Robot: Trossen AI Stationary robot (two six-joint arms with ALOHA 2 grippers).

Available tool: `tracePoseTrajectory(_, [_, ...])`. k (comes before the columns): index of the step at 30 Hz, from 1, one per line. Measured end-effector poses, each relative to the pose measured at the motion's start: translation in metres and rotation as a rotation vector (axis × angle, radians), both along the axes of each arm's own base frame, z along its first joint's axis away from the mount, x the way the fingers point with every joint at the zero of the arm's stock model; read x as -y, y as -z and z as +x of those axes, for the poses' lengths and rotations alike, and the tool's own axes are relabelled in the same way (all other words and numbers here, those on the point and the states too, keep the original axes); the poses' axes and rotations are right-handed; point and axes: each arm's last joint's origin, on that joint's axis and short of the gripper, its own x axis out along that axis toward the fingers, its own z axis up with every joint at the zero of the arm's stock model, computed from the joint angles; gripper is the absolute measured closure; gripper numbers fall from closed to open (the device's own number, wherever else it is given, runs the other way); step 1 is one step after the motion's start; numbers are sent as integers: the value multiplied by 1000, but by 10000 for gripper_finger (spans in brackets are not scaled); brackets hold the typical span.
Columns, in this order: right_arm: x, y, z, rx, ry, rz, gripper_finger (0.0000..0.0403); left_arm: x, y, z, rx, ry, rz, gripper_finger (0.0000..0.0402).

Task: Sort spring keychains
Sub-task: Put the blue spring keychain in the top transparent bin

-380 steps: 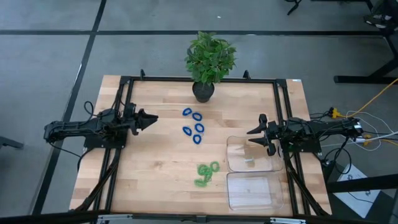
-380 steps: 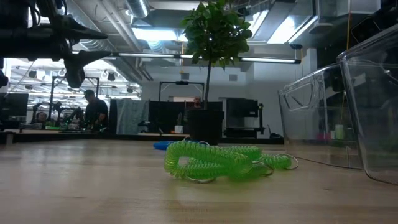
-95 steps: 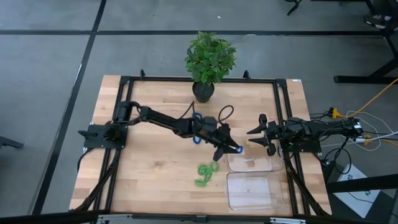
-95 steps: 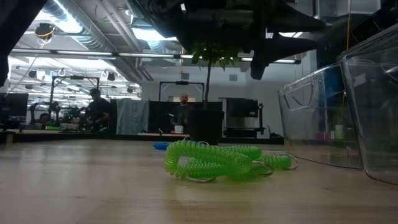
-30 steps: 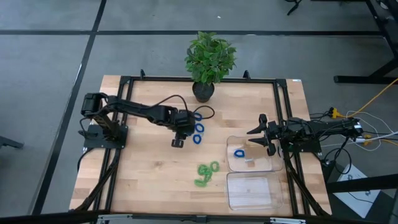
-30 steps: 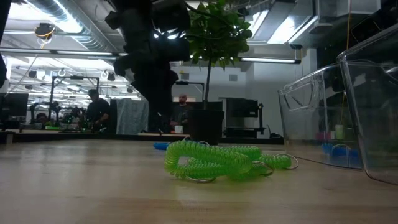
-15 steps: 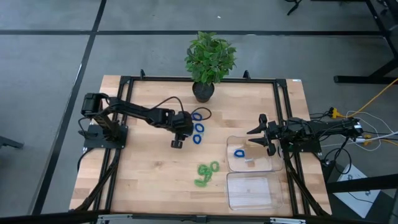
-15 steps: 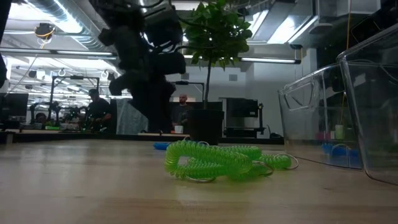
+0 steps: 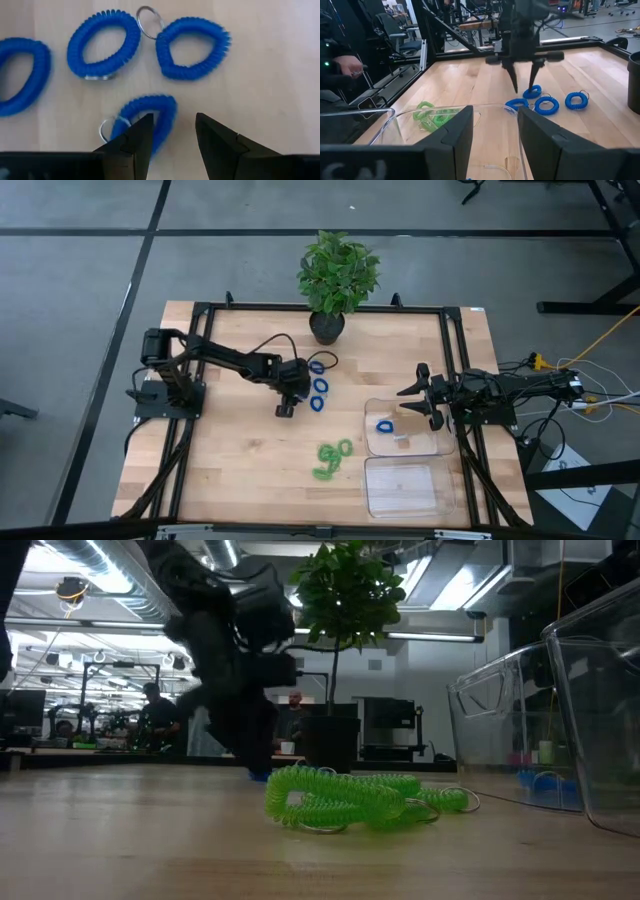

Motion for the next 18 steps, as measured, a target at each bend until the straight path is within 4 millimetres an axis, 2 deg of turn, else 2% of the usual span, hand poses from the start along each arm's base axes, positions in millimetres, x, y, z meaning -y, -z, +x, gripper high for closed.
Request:
tracePoseTrajectory(5, [0,0,0,0,0,0,249,0,14,2,-44,-7,-11,258])
tracePoseTrajectory(15, [0,0,0,0,0,0,249,-1,13,4,-19,-112,-58,260])
tracePoseTrajectory(18, [0,0,0,0,0,0,249,1,13,5,-18,-116,-55,274])
